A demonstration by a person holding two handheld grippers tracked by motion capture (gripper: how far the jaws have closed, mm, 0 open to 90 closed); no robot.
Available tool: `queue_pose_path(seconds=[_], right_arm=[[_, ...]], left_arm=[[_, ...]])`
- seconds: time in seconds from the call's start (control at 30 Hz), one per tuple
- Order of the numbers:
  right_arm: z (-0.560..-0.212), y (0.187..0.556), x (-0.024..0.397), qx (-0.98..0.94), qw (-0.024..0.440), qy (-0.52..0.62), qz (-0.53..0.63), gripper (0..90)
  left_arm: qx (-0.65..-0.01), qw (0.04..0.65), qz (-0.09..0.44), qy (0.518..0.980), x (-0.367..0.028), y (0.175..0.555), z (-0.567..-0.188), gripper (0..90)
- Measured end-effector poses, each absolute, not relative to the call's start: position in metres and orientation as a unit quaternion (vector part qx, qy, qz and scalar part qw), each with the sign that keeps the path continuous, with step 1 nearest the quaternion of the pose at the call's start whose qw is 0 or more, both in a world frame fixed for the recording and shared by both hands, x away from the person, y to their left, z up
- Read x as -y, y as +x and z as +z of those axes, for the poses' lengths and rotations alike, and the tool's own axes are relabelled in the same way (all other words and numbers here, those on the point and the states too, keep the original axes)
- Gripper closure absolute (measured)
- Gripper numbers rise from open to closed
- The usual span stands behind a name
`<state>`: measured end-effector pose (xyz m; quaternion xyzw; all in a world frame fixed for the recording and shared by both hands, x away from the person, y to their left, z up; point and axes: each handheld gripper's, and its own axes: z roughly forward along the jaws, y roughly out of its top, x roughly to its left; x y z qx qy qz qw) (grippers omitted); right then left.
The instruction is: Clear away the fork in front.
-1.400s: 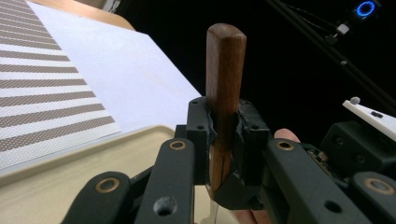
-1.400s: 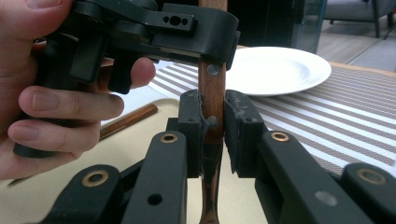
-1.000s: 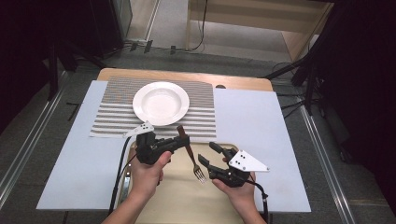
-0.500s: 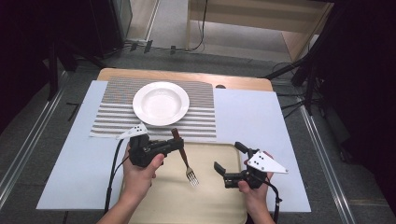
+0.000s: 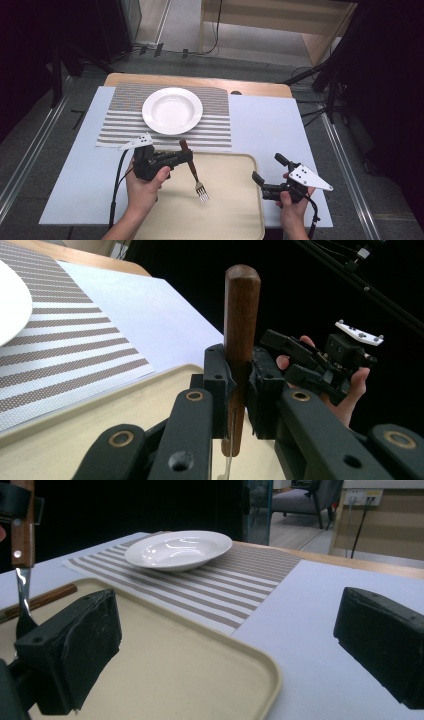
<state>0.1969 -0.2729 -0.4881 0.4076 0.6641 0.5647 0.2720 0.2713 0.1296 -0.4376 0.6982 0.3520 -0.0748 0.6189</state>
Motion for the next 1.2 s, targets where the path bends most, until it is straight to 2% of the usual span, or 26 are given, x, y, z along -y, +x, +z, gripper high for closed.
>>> queue_pose_path(seconds=[0.37, 1.2], right_arm=[[-0.493, 0.193, 0.306, -0.650, 0.295, 0.432, 0.551, 0.0], [-0.506, 0.191, 0.350, -0.622, 0.311, 0.470, 0.544, 0.0]], left_arm=[[-0.355, 0.619, -0.074, 0.697, -0.143, 0.272, -0.439, 80.1], [-0.365, 0.615, -0.083, 0.694, -0.176, 0.267, -0.441, 80.1]])
